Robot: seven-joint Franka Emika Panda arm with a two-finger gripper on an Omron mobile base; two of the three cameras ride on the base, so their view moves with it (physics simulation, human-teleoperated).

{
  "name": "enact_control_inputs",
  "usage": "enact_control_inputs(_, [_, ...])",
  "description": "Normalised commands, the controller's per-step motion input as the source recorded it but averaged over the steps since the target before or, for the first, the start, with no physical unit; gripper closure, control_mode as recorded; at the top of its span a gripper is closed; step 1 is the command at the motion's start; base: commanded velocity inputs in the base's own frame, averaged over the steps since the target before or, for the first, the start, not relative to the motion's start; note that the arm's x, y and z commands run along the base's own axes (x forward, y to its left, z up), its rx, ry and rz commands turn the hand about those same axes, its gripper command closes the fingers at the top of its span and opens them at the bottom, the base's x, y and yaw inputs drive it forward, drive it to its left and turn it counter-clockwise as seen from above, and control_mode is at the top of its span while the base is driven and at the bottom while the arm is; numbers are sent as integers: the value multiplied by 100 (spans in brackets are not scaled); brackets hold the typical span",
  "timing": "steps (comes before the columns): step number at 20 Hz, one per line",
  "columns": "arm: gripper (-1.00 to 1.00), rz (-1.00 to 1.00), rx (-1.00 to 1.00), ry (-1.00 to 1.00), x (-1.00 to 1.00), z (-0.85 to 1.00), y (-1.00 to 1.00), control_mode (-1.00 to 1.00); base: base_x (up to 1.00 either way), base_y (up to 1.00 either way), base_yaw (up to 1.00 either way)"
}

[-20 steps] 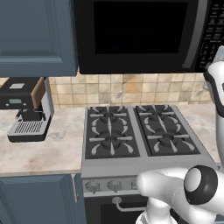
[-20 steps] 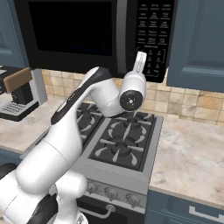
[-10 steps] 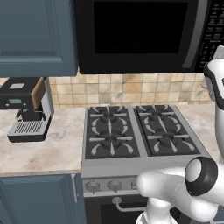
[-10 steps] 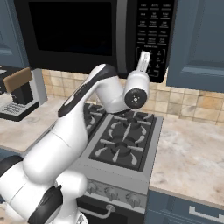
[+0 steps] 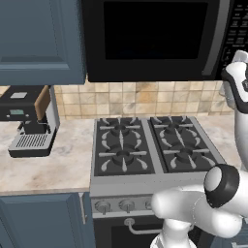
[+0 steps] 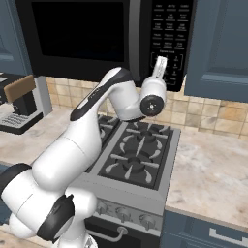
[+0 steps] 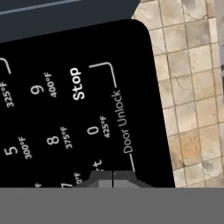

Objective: Transport the steak from the fridge to the microwave and turn on the microwave.

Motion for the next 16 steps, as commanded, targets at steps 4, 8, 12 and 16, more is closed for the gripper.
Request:
enact_control_inputs(4, [100, 0, 0, 0, 24, -12, -5, -100, 0, 0, 0])
enact_control_inputs(8, [100, 0, 0, 0, 21, -9, -9, -100, 0, 0, 0])
enact_control_inputs(12, [100, 0, 0, 0, 23, -10, -10, -100, 0, 0, 0])
enact_control_inputs(16, [100, 0, 0, 0, 28, -15, -8, -100, 0, 0, 0])
